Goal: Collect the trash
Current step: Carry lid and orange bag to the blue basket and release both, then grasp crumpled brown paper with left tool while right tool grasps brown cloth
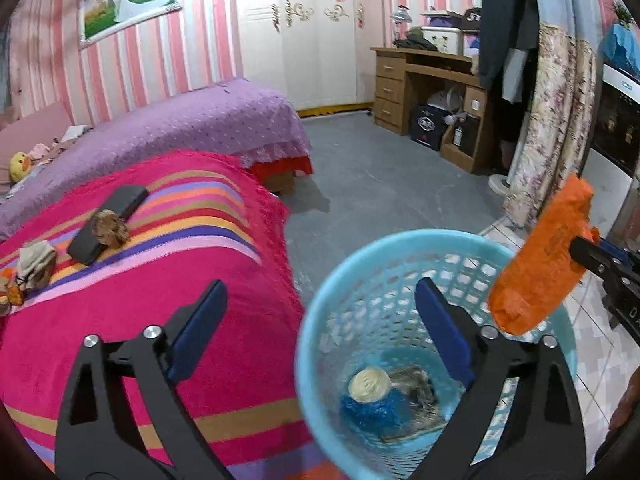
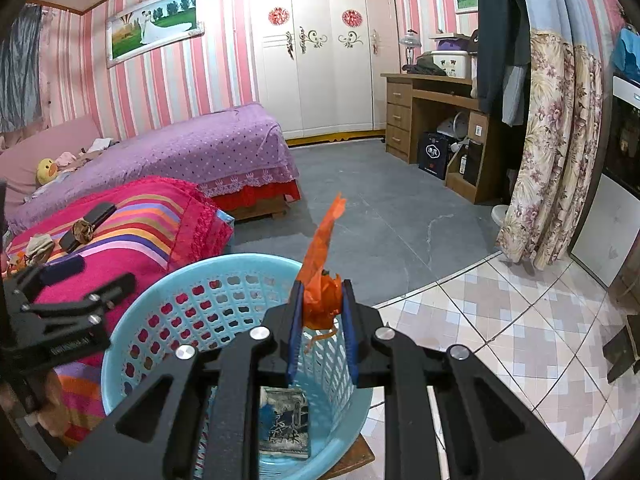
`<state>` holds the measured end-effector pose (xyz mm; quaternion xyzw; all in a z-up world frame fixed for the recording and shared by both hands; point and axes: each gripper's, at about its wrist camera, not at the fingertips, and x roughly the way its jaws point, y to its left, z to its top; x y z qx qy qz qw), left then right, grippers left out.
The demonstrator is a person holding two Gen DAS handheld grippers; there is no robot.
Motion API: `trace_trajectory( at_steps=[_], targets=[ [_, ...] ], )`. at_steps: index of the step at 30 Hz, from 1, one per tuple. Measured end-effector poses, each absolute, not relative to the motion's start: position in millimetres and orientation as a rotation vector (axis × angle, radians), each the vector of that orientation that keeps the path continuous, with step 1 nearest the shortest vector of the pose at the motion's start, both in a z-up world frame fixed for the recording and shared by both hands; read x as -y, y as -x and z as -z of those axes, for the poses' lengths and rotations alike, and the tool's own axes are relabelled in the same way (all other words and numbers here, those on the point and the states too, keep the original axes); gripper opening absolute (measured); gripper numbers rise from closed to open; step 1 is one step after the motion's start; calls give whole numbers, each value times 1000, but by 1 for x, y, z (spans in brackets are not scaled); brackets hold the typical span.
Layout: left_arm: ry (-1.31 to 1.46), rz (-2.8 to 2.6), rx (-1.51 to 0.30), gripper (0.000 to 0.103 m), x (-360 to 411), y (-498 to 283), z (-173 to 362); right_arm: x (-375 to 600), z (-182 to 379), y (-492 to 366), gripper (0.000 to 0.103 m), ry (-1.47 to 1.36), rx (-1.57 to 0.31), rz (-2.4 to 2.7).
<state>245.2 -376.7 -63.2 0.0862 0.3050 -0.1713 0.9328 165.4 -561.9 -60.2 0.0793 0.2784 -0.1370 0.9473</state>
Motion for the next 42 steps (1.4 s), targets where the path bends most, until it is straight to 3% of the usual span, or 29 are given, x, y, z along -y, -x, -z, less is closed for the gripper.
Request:
trace_trajectory(
  at_steps=[10, 12, 14, 16, 19, 23, 42],
  targets=[
    [-145, 285, -627, 94, 326, -255, 54, 556, 64, -175, 21, -158, -591, 297],
    [-143, 276, -624, 95, 317, -254, 53, 553, 66, -178, 34, -159, -609, 303],
    [-140, 264, -621, 96, 307, -252, 50, 548, 65, -180, 60, -144, -610, 322],
    [-138, 256, -616, 97, 297, -250, 48, 545, 64, -181, 68, -153, -605, 325],
    [-137, 236, -615, 97, 280, -248, 44, 536, 60, -183, 89, -174, -580, 338],
    [-128, 220, -608, 97, 250, -246, 34, 515, 50, -188, 98, -153, -538, 363],
    [-98, 56, -576, 97, 78, -258, 27, 362, 39, -257, 98, -137, -524, 189]
  ],
)
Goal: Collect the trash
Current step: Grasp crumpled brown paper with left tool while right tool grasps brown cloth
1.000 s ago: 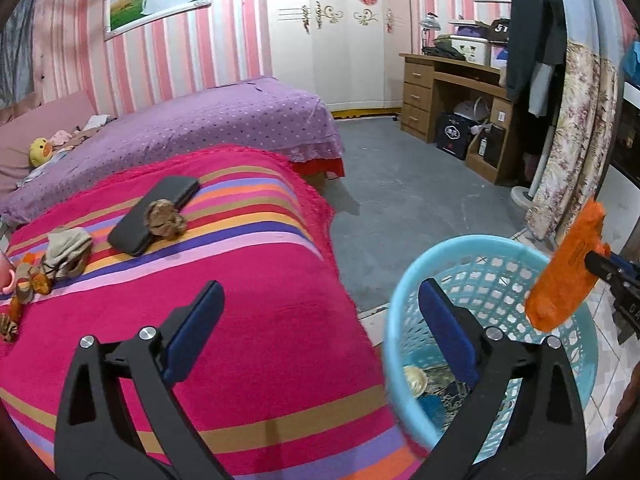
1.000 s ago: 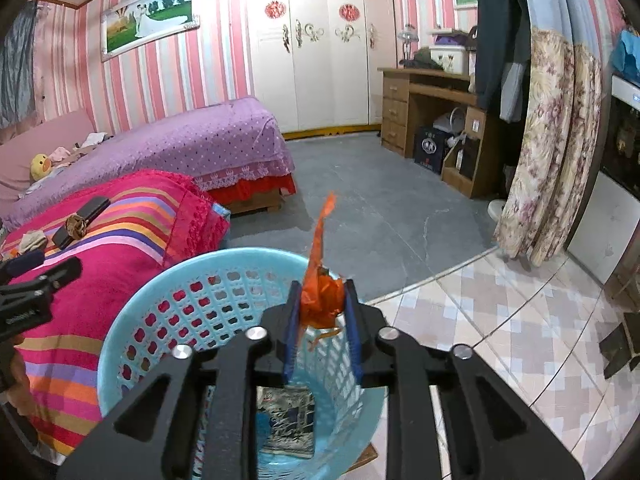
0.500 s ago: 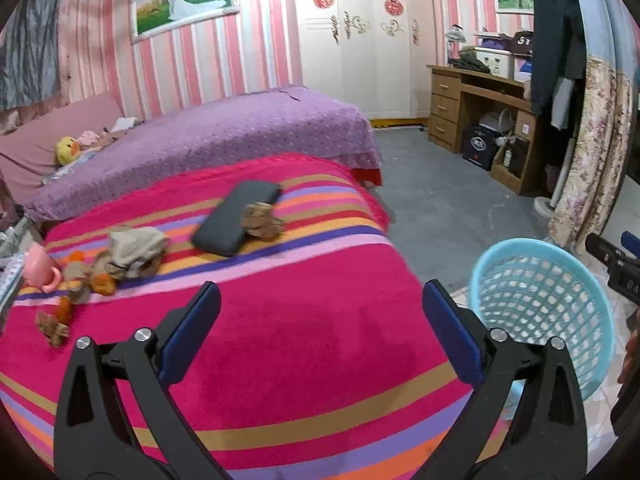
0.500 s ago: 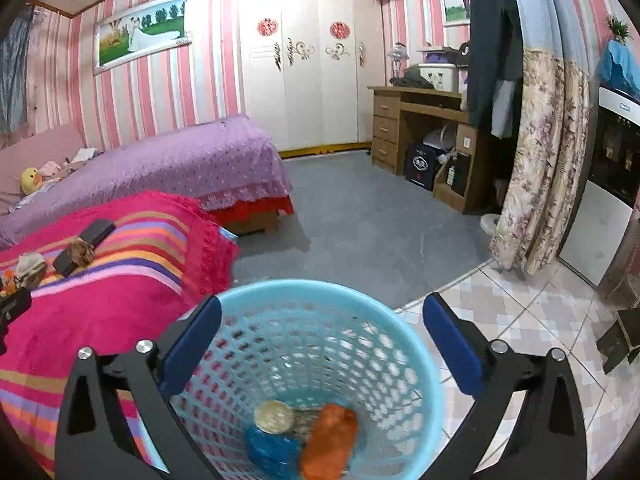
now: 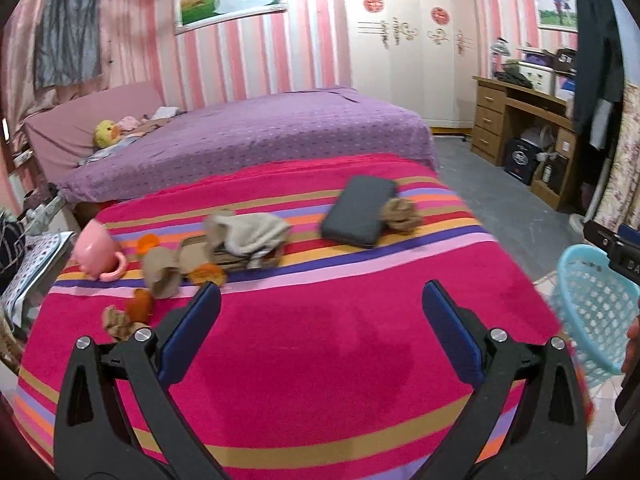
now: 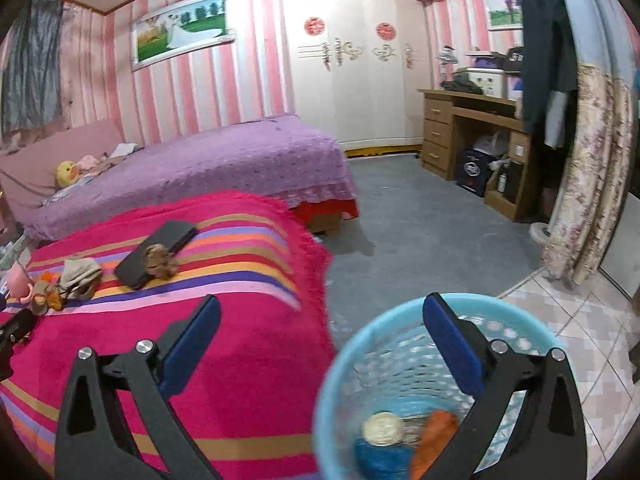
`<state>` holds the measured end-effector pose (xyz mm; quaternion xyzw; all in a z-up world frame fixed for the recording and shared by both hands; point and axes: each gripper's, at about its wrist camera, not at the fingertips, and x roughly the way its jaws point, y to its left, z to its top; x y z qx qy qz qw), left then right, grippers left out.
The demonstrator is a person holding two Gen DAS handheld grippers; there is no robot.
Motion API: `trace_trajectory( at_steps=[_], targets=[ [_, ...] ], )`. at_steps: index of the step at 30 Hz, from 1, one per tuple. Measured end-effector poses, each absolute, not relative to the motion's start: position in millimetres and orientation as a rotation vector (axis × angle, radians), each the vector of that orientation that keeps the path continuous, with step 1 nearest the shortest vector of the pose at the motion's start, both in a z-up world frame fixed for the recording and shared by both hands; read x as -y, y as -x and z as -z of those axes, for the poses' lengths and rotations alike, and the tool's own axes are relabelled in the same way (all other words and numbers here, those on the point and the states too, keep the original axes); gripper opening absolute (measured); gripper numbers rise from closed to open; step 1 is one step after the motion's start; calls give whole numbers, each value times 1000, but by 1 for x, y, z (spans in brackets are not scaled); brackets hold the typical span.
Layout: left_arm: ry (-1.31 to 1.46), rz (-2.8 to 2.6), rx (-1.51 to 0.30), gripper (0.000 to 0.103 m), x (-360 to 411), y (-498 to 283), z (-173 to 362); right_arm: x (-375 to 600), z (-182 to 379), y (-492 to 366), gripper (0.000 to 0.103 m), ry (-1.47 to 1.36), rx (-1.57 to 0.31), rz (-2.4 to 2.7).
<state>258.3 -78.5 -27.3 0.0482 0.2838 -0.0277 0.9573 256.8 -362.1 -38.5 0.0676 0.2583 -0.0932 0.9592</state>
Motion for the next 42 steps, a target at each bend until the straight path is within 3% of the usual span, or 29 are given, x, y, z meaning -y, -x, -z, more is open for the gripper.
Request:
trace_trajectory(
  at_steps=[26, 32, 36, 42],
  targets=[
    [-4, -136, -723, 96, -117, -290, 83, 253, 65, -304, 98, 16, -622, 82],
    [99, -76, -791, 77, -136, -303, 95, 244, 68, -306, 98, 26, -629, 70],
    [70, -40, -797, 55, -128, -307, 96, 238, 69, -306, 98, 43, -634, 61],
    [3, -42, -764, 50, -119, -296, 87, 234, 71, -307, 98, 43, -637, 59]
  ],
)
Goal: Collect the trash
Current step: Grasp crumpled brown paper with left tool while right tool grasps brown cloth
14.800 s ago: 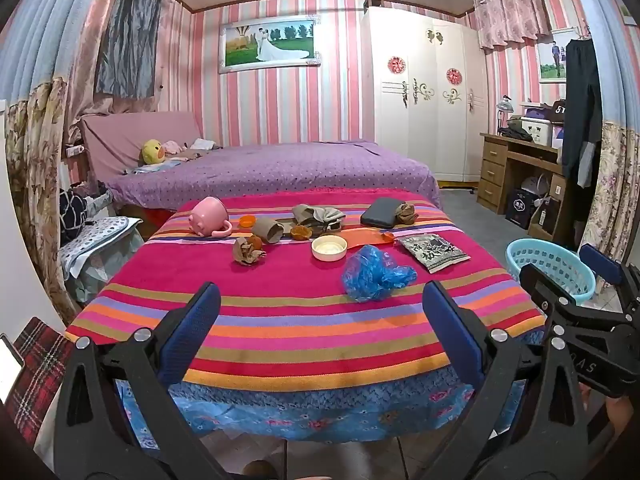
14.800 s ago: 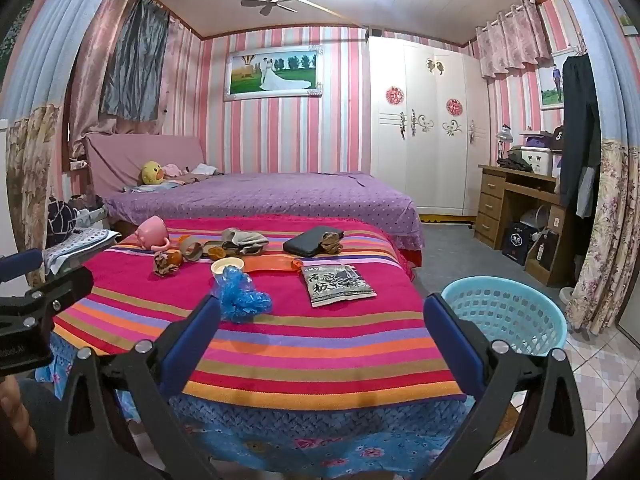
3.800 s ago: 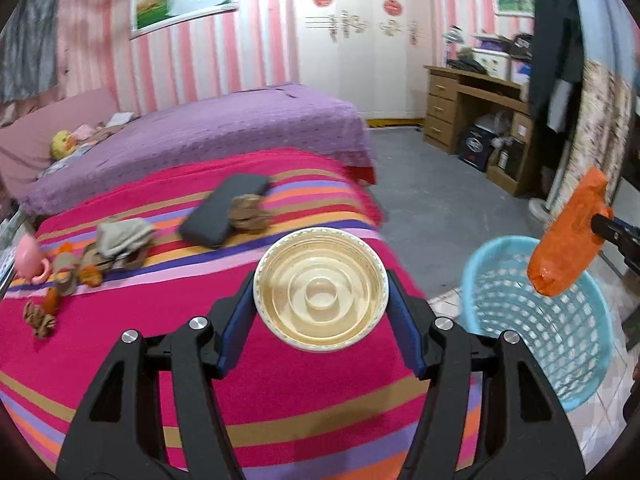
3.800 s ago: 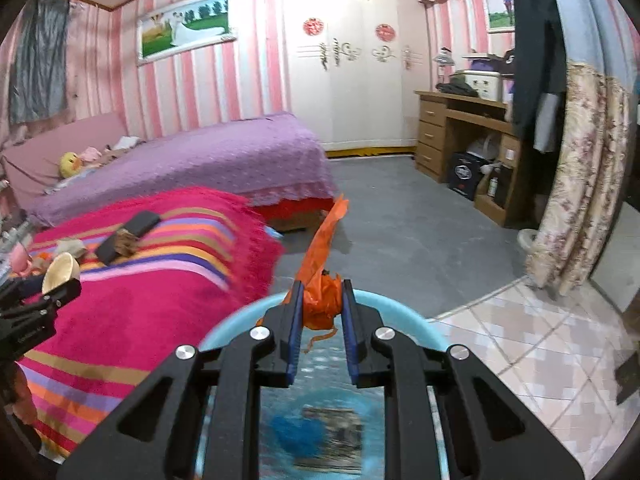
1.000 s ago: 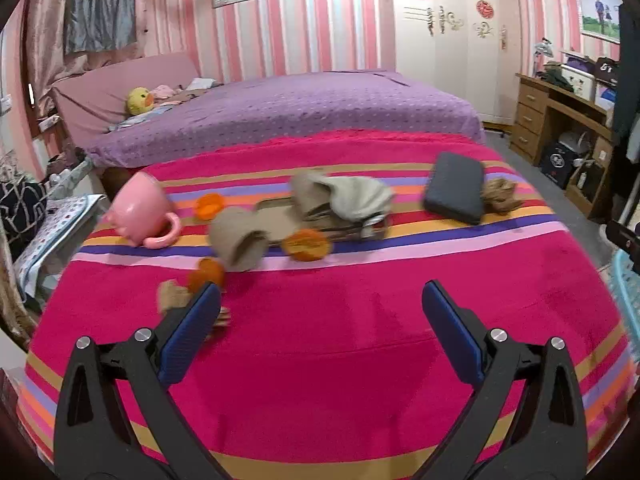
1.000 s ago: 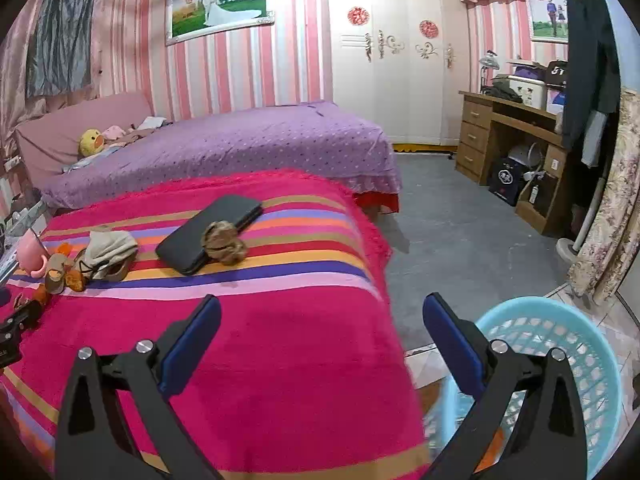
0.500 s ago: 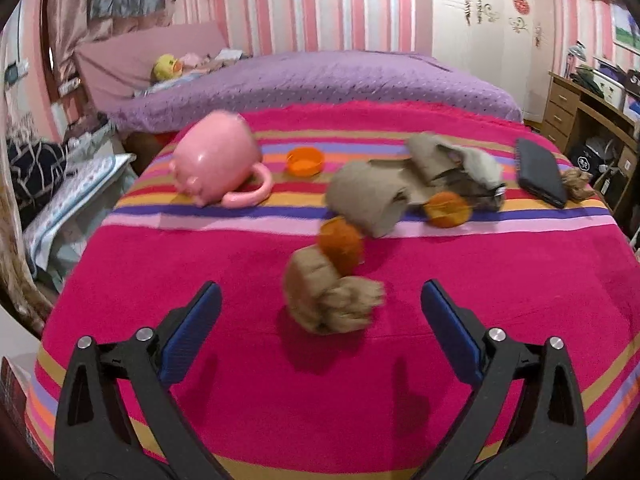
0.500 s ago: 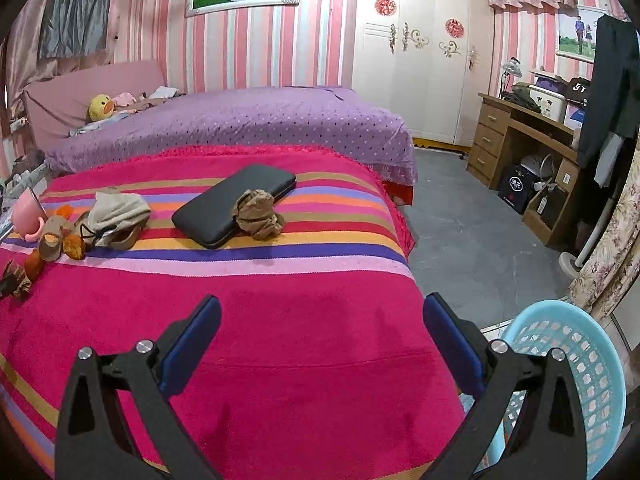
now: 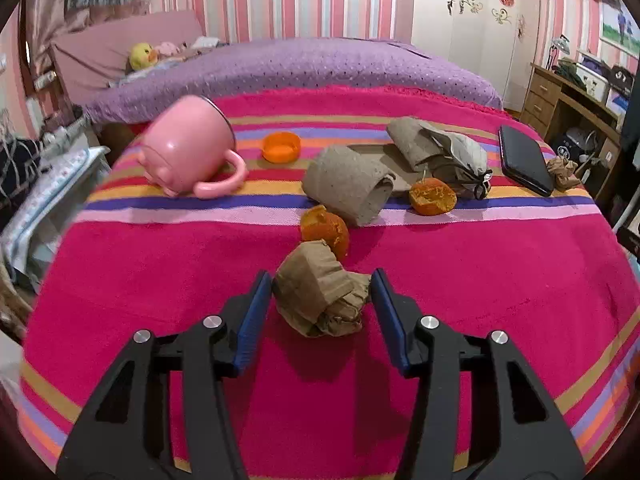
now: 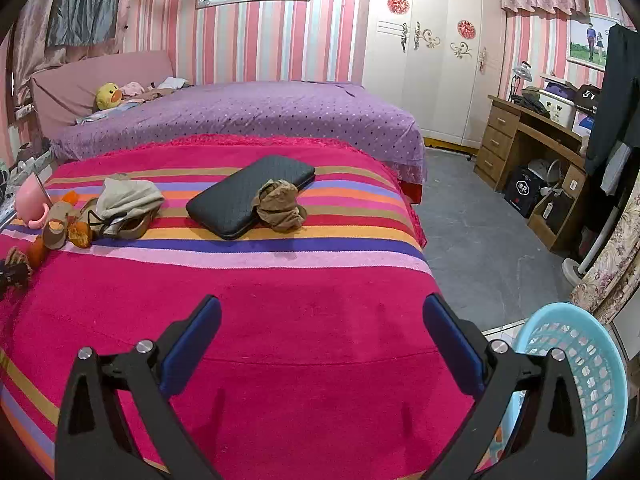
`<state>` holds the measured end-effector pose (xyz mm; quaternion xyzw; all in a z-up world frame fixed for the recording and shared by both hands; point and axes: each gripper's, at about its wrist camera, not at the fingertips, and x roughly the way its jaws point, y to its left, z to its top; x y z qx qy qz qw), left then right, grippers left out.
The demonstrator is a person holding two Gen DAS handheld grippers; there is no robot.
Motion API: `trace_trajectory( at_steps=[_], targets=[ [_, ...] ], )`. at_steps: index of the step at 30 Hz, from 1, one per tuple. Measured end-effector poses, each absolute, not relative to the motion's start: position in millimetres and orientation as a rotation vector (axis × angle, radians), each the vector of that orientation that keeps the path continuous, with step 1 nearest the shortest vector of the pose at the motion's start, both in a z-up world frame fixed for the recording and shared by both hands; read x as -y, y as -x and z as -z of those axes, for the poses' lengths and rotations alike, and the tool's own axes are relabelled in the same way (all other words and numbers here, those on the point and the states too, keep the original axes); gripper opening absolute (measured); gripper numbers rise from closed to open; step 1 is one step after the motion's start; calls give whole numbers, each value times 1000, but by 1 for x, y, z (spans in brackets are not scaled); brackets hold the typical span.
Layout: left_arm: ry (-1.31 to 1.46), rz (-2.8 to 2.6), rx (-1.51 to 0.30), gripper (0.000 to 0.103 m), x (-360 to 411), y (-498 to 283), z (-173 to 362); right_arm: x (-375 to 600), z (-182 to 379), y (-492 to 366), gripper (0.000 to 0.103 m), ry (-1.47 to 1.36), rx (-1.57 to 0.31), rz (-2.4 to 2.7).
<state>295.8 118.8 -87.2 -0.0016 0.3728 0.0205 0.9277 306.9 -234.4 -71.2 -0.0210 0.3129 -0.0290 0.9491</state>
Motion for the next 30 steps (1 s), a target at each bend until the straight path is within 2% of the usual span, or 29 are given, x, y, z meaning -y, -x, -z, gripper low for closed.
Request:
trace_trajectory(
  at_steps=[10, 21, 24, 26, 30],
  targets=[
    [15, -80, -683, 50, -120, -299, 58, 226, 71, -319, 98, 51, -637, 34],
    [151, -114, -681, 51, -139, -326, 53, 205, 64, -386, 97, 125, -644, 14],
    [157, -129, -700, 51, -134, -331, 56, 205, 66, -408, 86, 108, -672, -6],
    [132, -133, -697, 51, -127, -334, 55, 205, 69, -421, 72, 99, -698, -11],
    [114, -129, -701, 51, -118, -336, 56, 212, 77, -442, 58, 26, -755, -68]
  ],
)
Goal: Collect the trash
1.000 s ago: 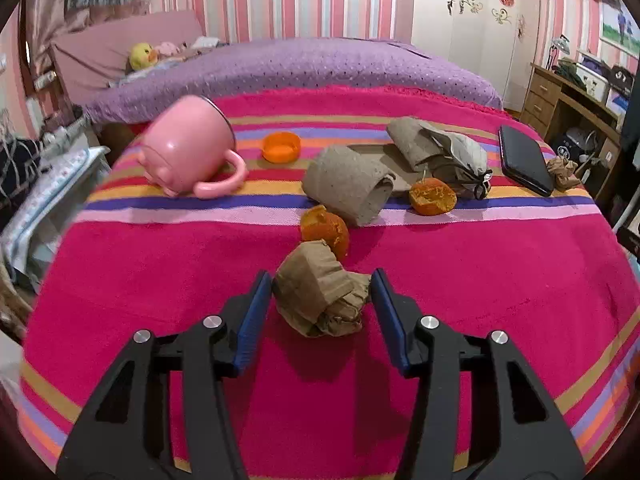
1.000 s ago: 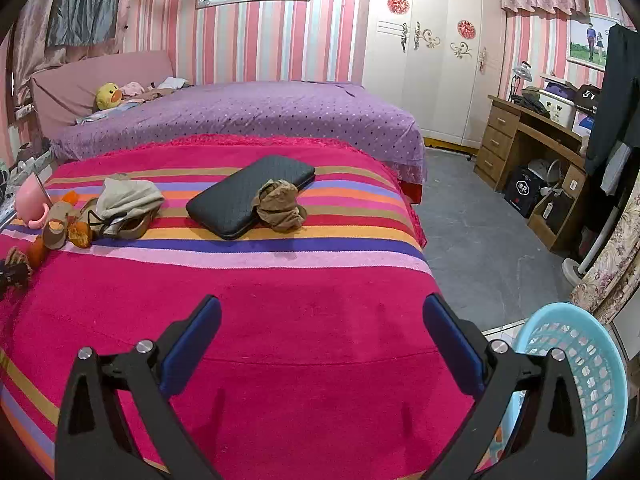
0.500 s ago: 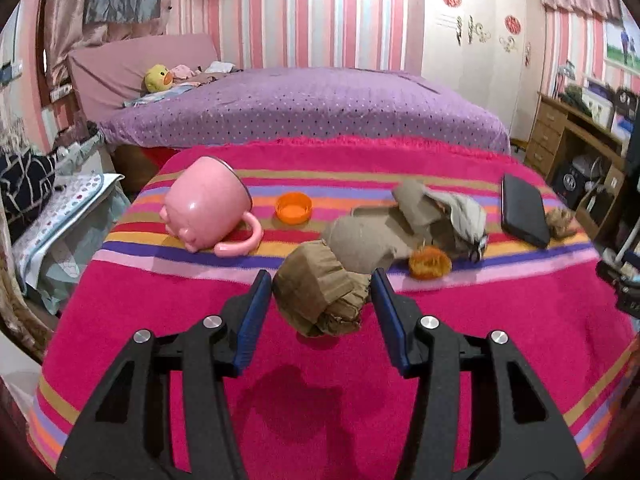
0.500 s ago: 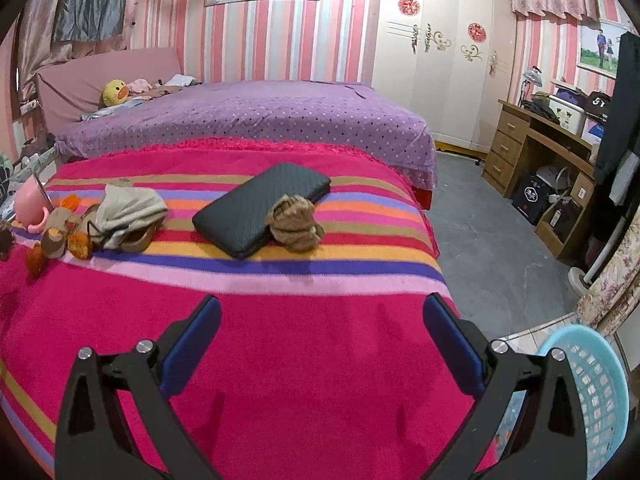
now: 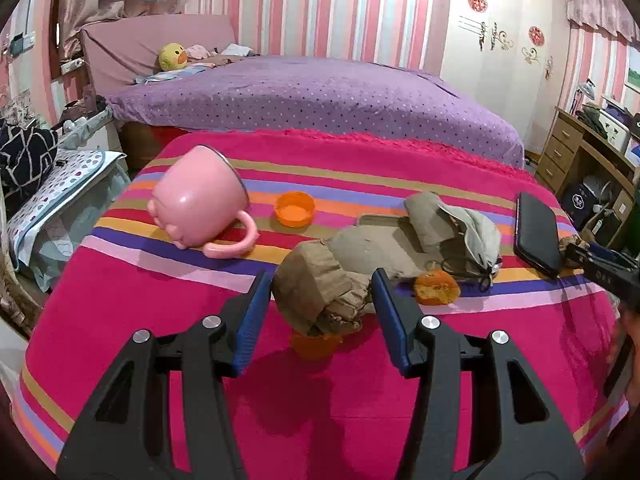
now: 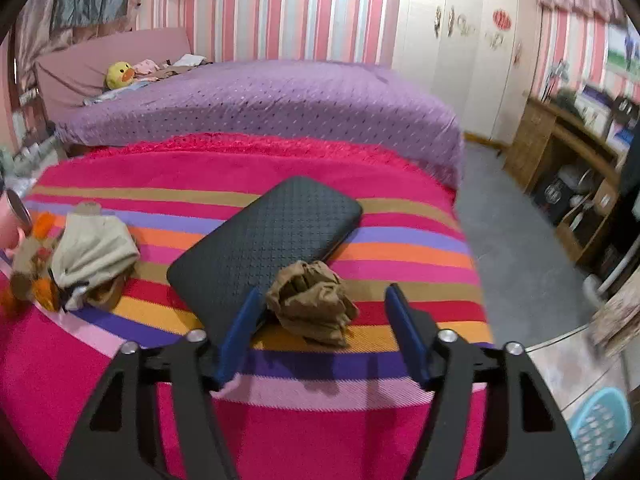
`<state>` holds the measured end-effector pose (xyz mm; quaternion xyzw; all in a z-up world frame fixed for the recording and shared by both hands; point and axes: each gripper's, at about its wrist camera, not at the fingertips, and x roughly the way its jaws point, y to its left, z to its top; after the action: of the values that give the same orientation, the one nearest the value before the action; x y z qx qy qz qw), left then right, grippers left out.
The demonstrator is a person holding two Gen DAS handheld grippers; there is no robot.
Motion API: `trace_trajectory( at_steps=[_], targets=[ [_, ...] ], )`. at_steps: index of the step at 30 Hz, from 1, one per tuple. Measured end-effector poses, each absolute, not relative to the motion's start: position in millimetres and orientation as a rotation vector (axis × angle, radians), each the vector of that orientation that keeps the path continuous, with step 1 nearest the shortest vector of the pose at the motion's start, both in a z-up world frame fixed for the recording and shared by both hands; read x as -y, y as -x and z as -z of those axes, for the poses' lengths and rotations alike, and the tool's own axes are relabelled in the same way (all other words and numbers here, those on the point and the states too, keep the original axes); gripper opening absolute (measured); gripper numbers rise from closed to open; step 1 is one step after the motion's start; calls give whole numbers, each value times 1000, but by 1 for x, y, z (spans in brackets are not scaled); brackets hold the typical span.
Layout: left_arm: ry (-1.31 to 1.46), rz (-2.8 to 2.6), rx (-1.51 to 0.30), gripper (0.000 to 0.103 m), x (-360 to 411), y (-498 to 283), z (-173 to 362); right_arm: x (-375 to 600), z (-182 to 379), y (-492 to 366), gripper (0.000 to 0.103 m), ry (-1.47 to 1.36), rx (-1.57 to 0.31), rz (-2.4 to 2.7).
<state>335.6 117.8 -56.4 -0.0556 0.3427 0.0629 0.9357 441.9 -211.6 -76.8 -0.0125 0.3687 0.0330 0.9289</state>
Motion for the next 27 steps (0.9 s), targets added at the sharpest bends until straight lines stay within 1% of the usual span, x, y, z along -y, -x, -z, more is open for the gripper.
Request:
trace_trajectory(
  at_steps=[2, 3, 5, 11, 21, 27],
  targets=[
    [100, -127, -702, 51, -113, -337, 57, 212, 81, -445, 46, 13, -771, -103],
    [98, -126, -701, 51, -111, -336, 56, 211, 82, -446, 42, 18, -771, -113],
    [95, -119, -702, 51, -106, -336, 56, 209, 80, -444, 39, 35, -756, -125],
    [62, -112, -691, 51, -91, -333, 52, 204, 66, -422, 38, 128, -679, -93],
    [40, -72, -662, 51, -54, -316, 46, 231, 24, -338, 38, 124, -593, -80],
    [35, -25, -663, 51, -23, -304, 44, 243, 16, -293, 38, 110, -576, -59]
  ],
)
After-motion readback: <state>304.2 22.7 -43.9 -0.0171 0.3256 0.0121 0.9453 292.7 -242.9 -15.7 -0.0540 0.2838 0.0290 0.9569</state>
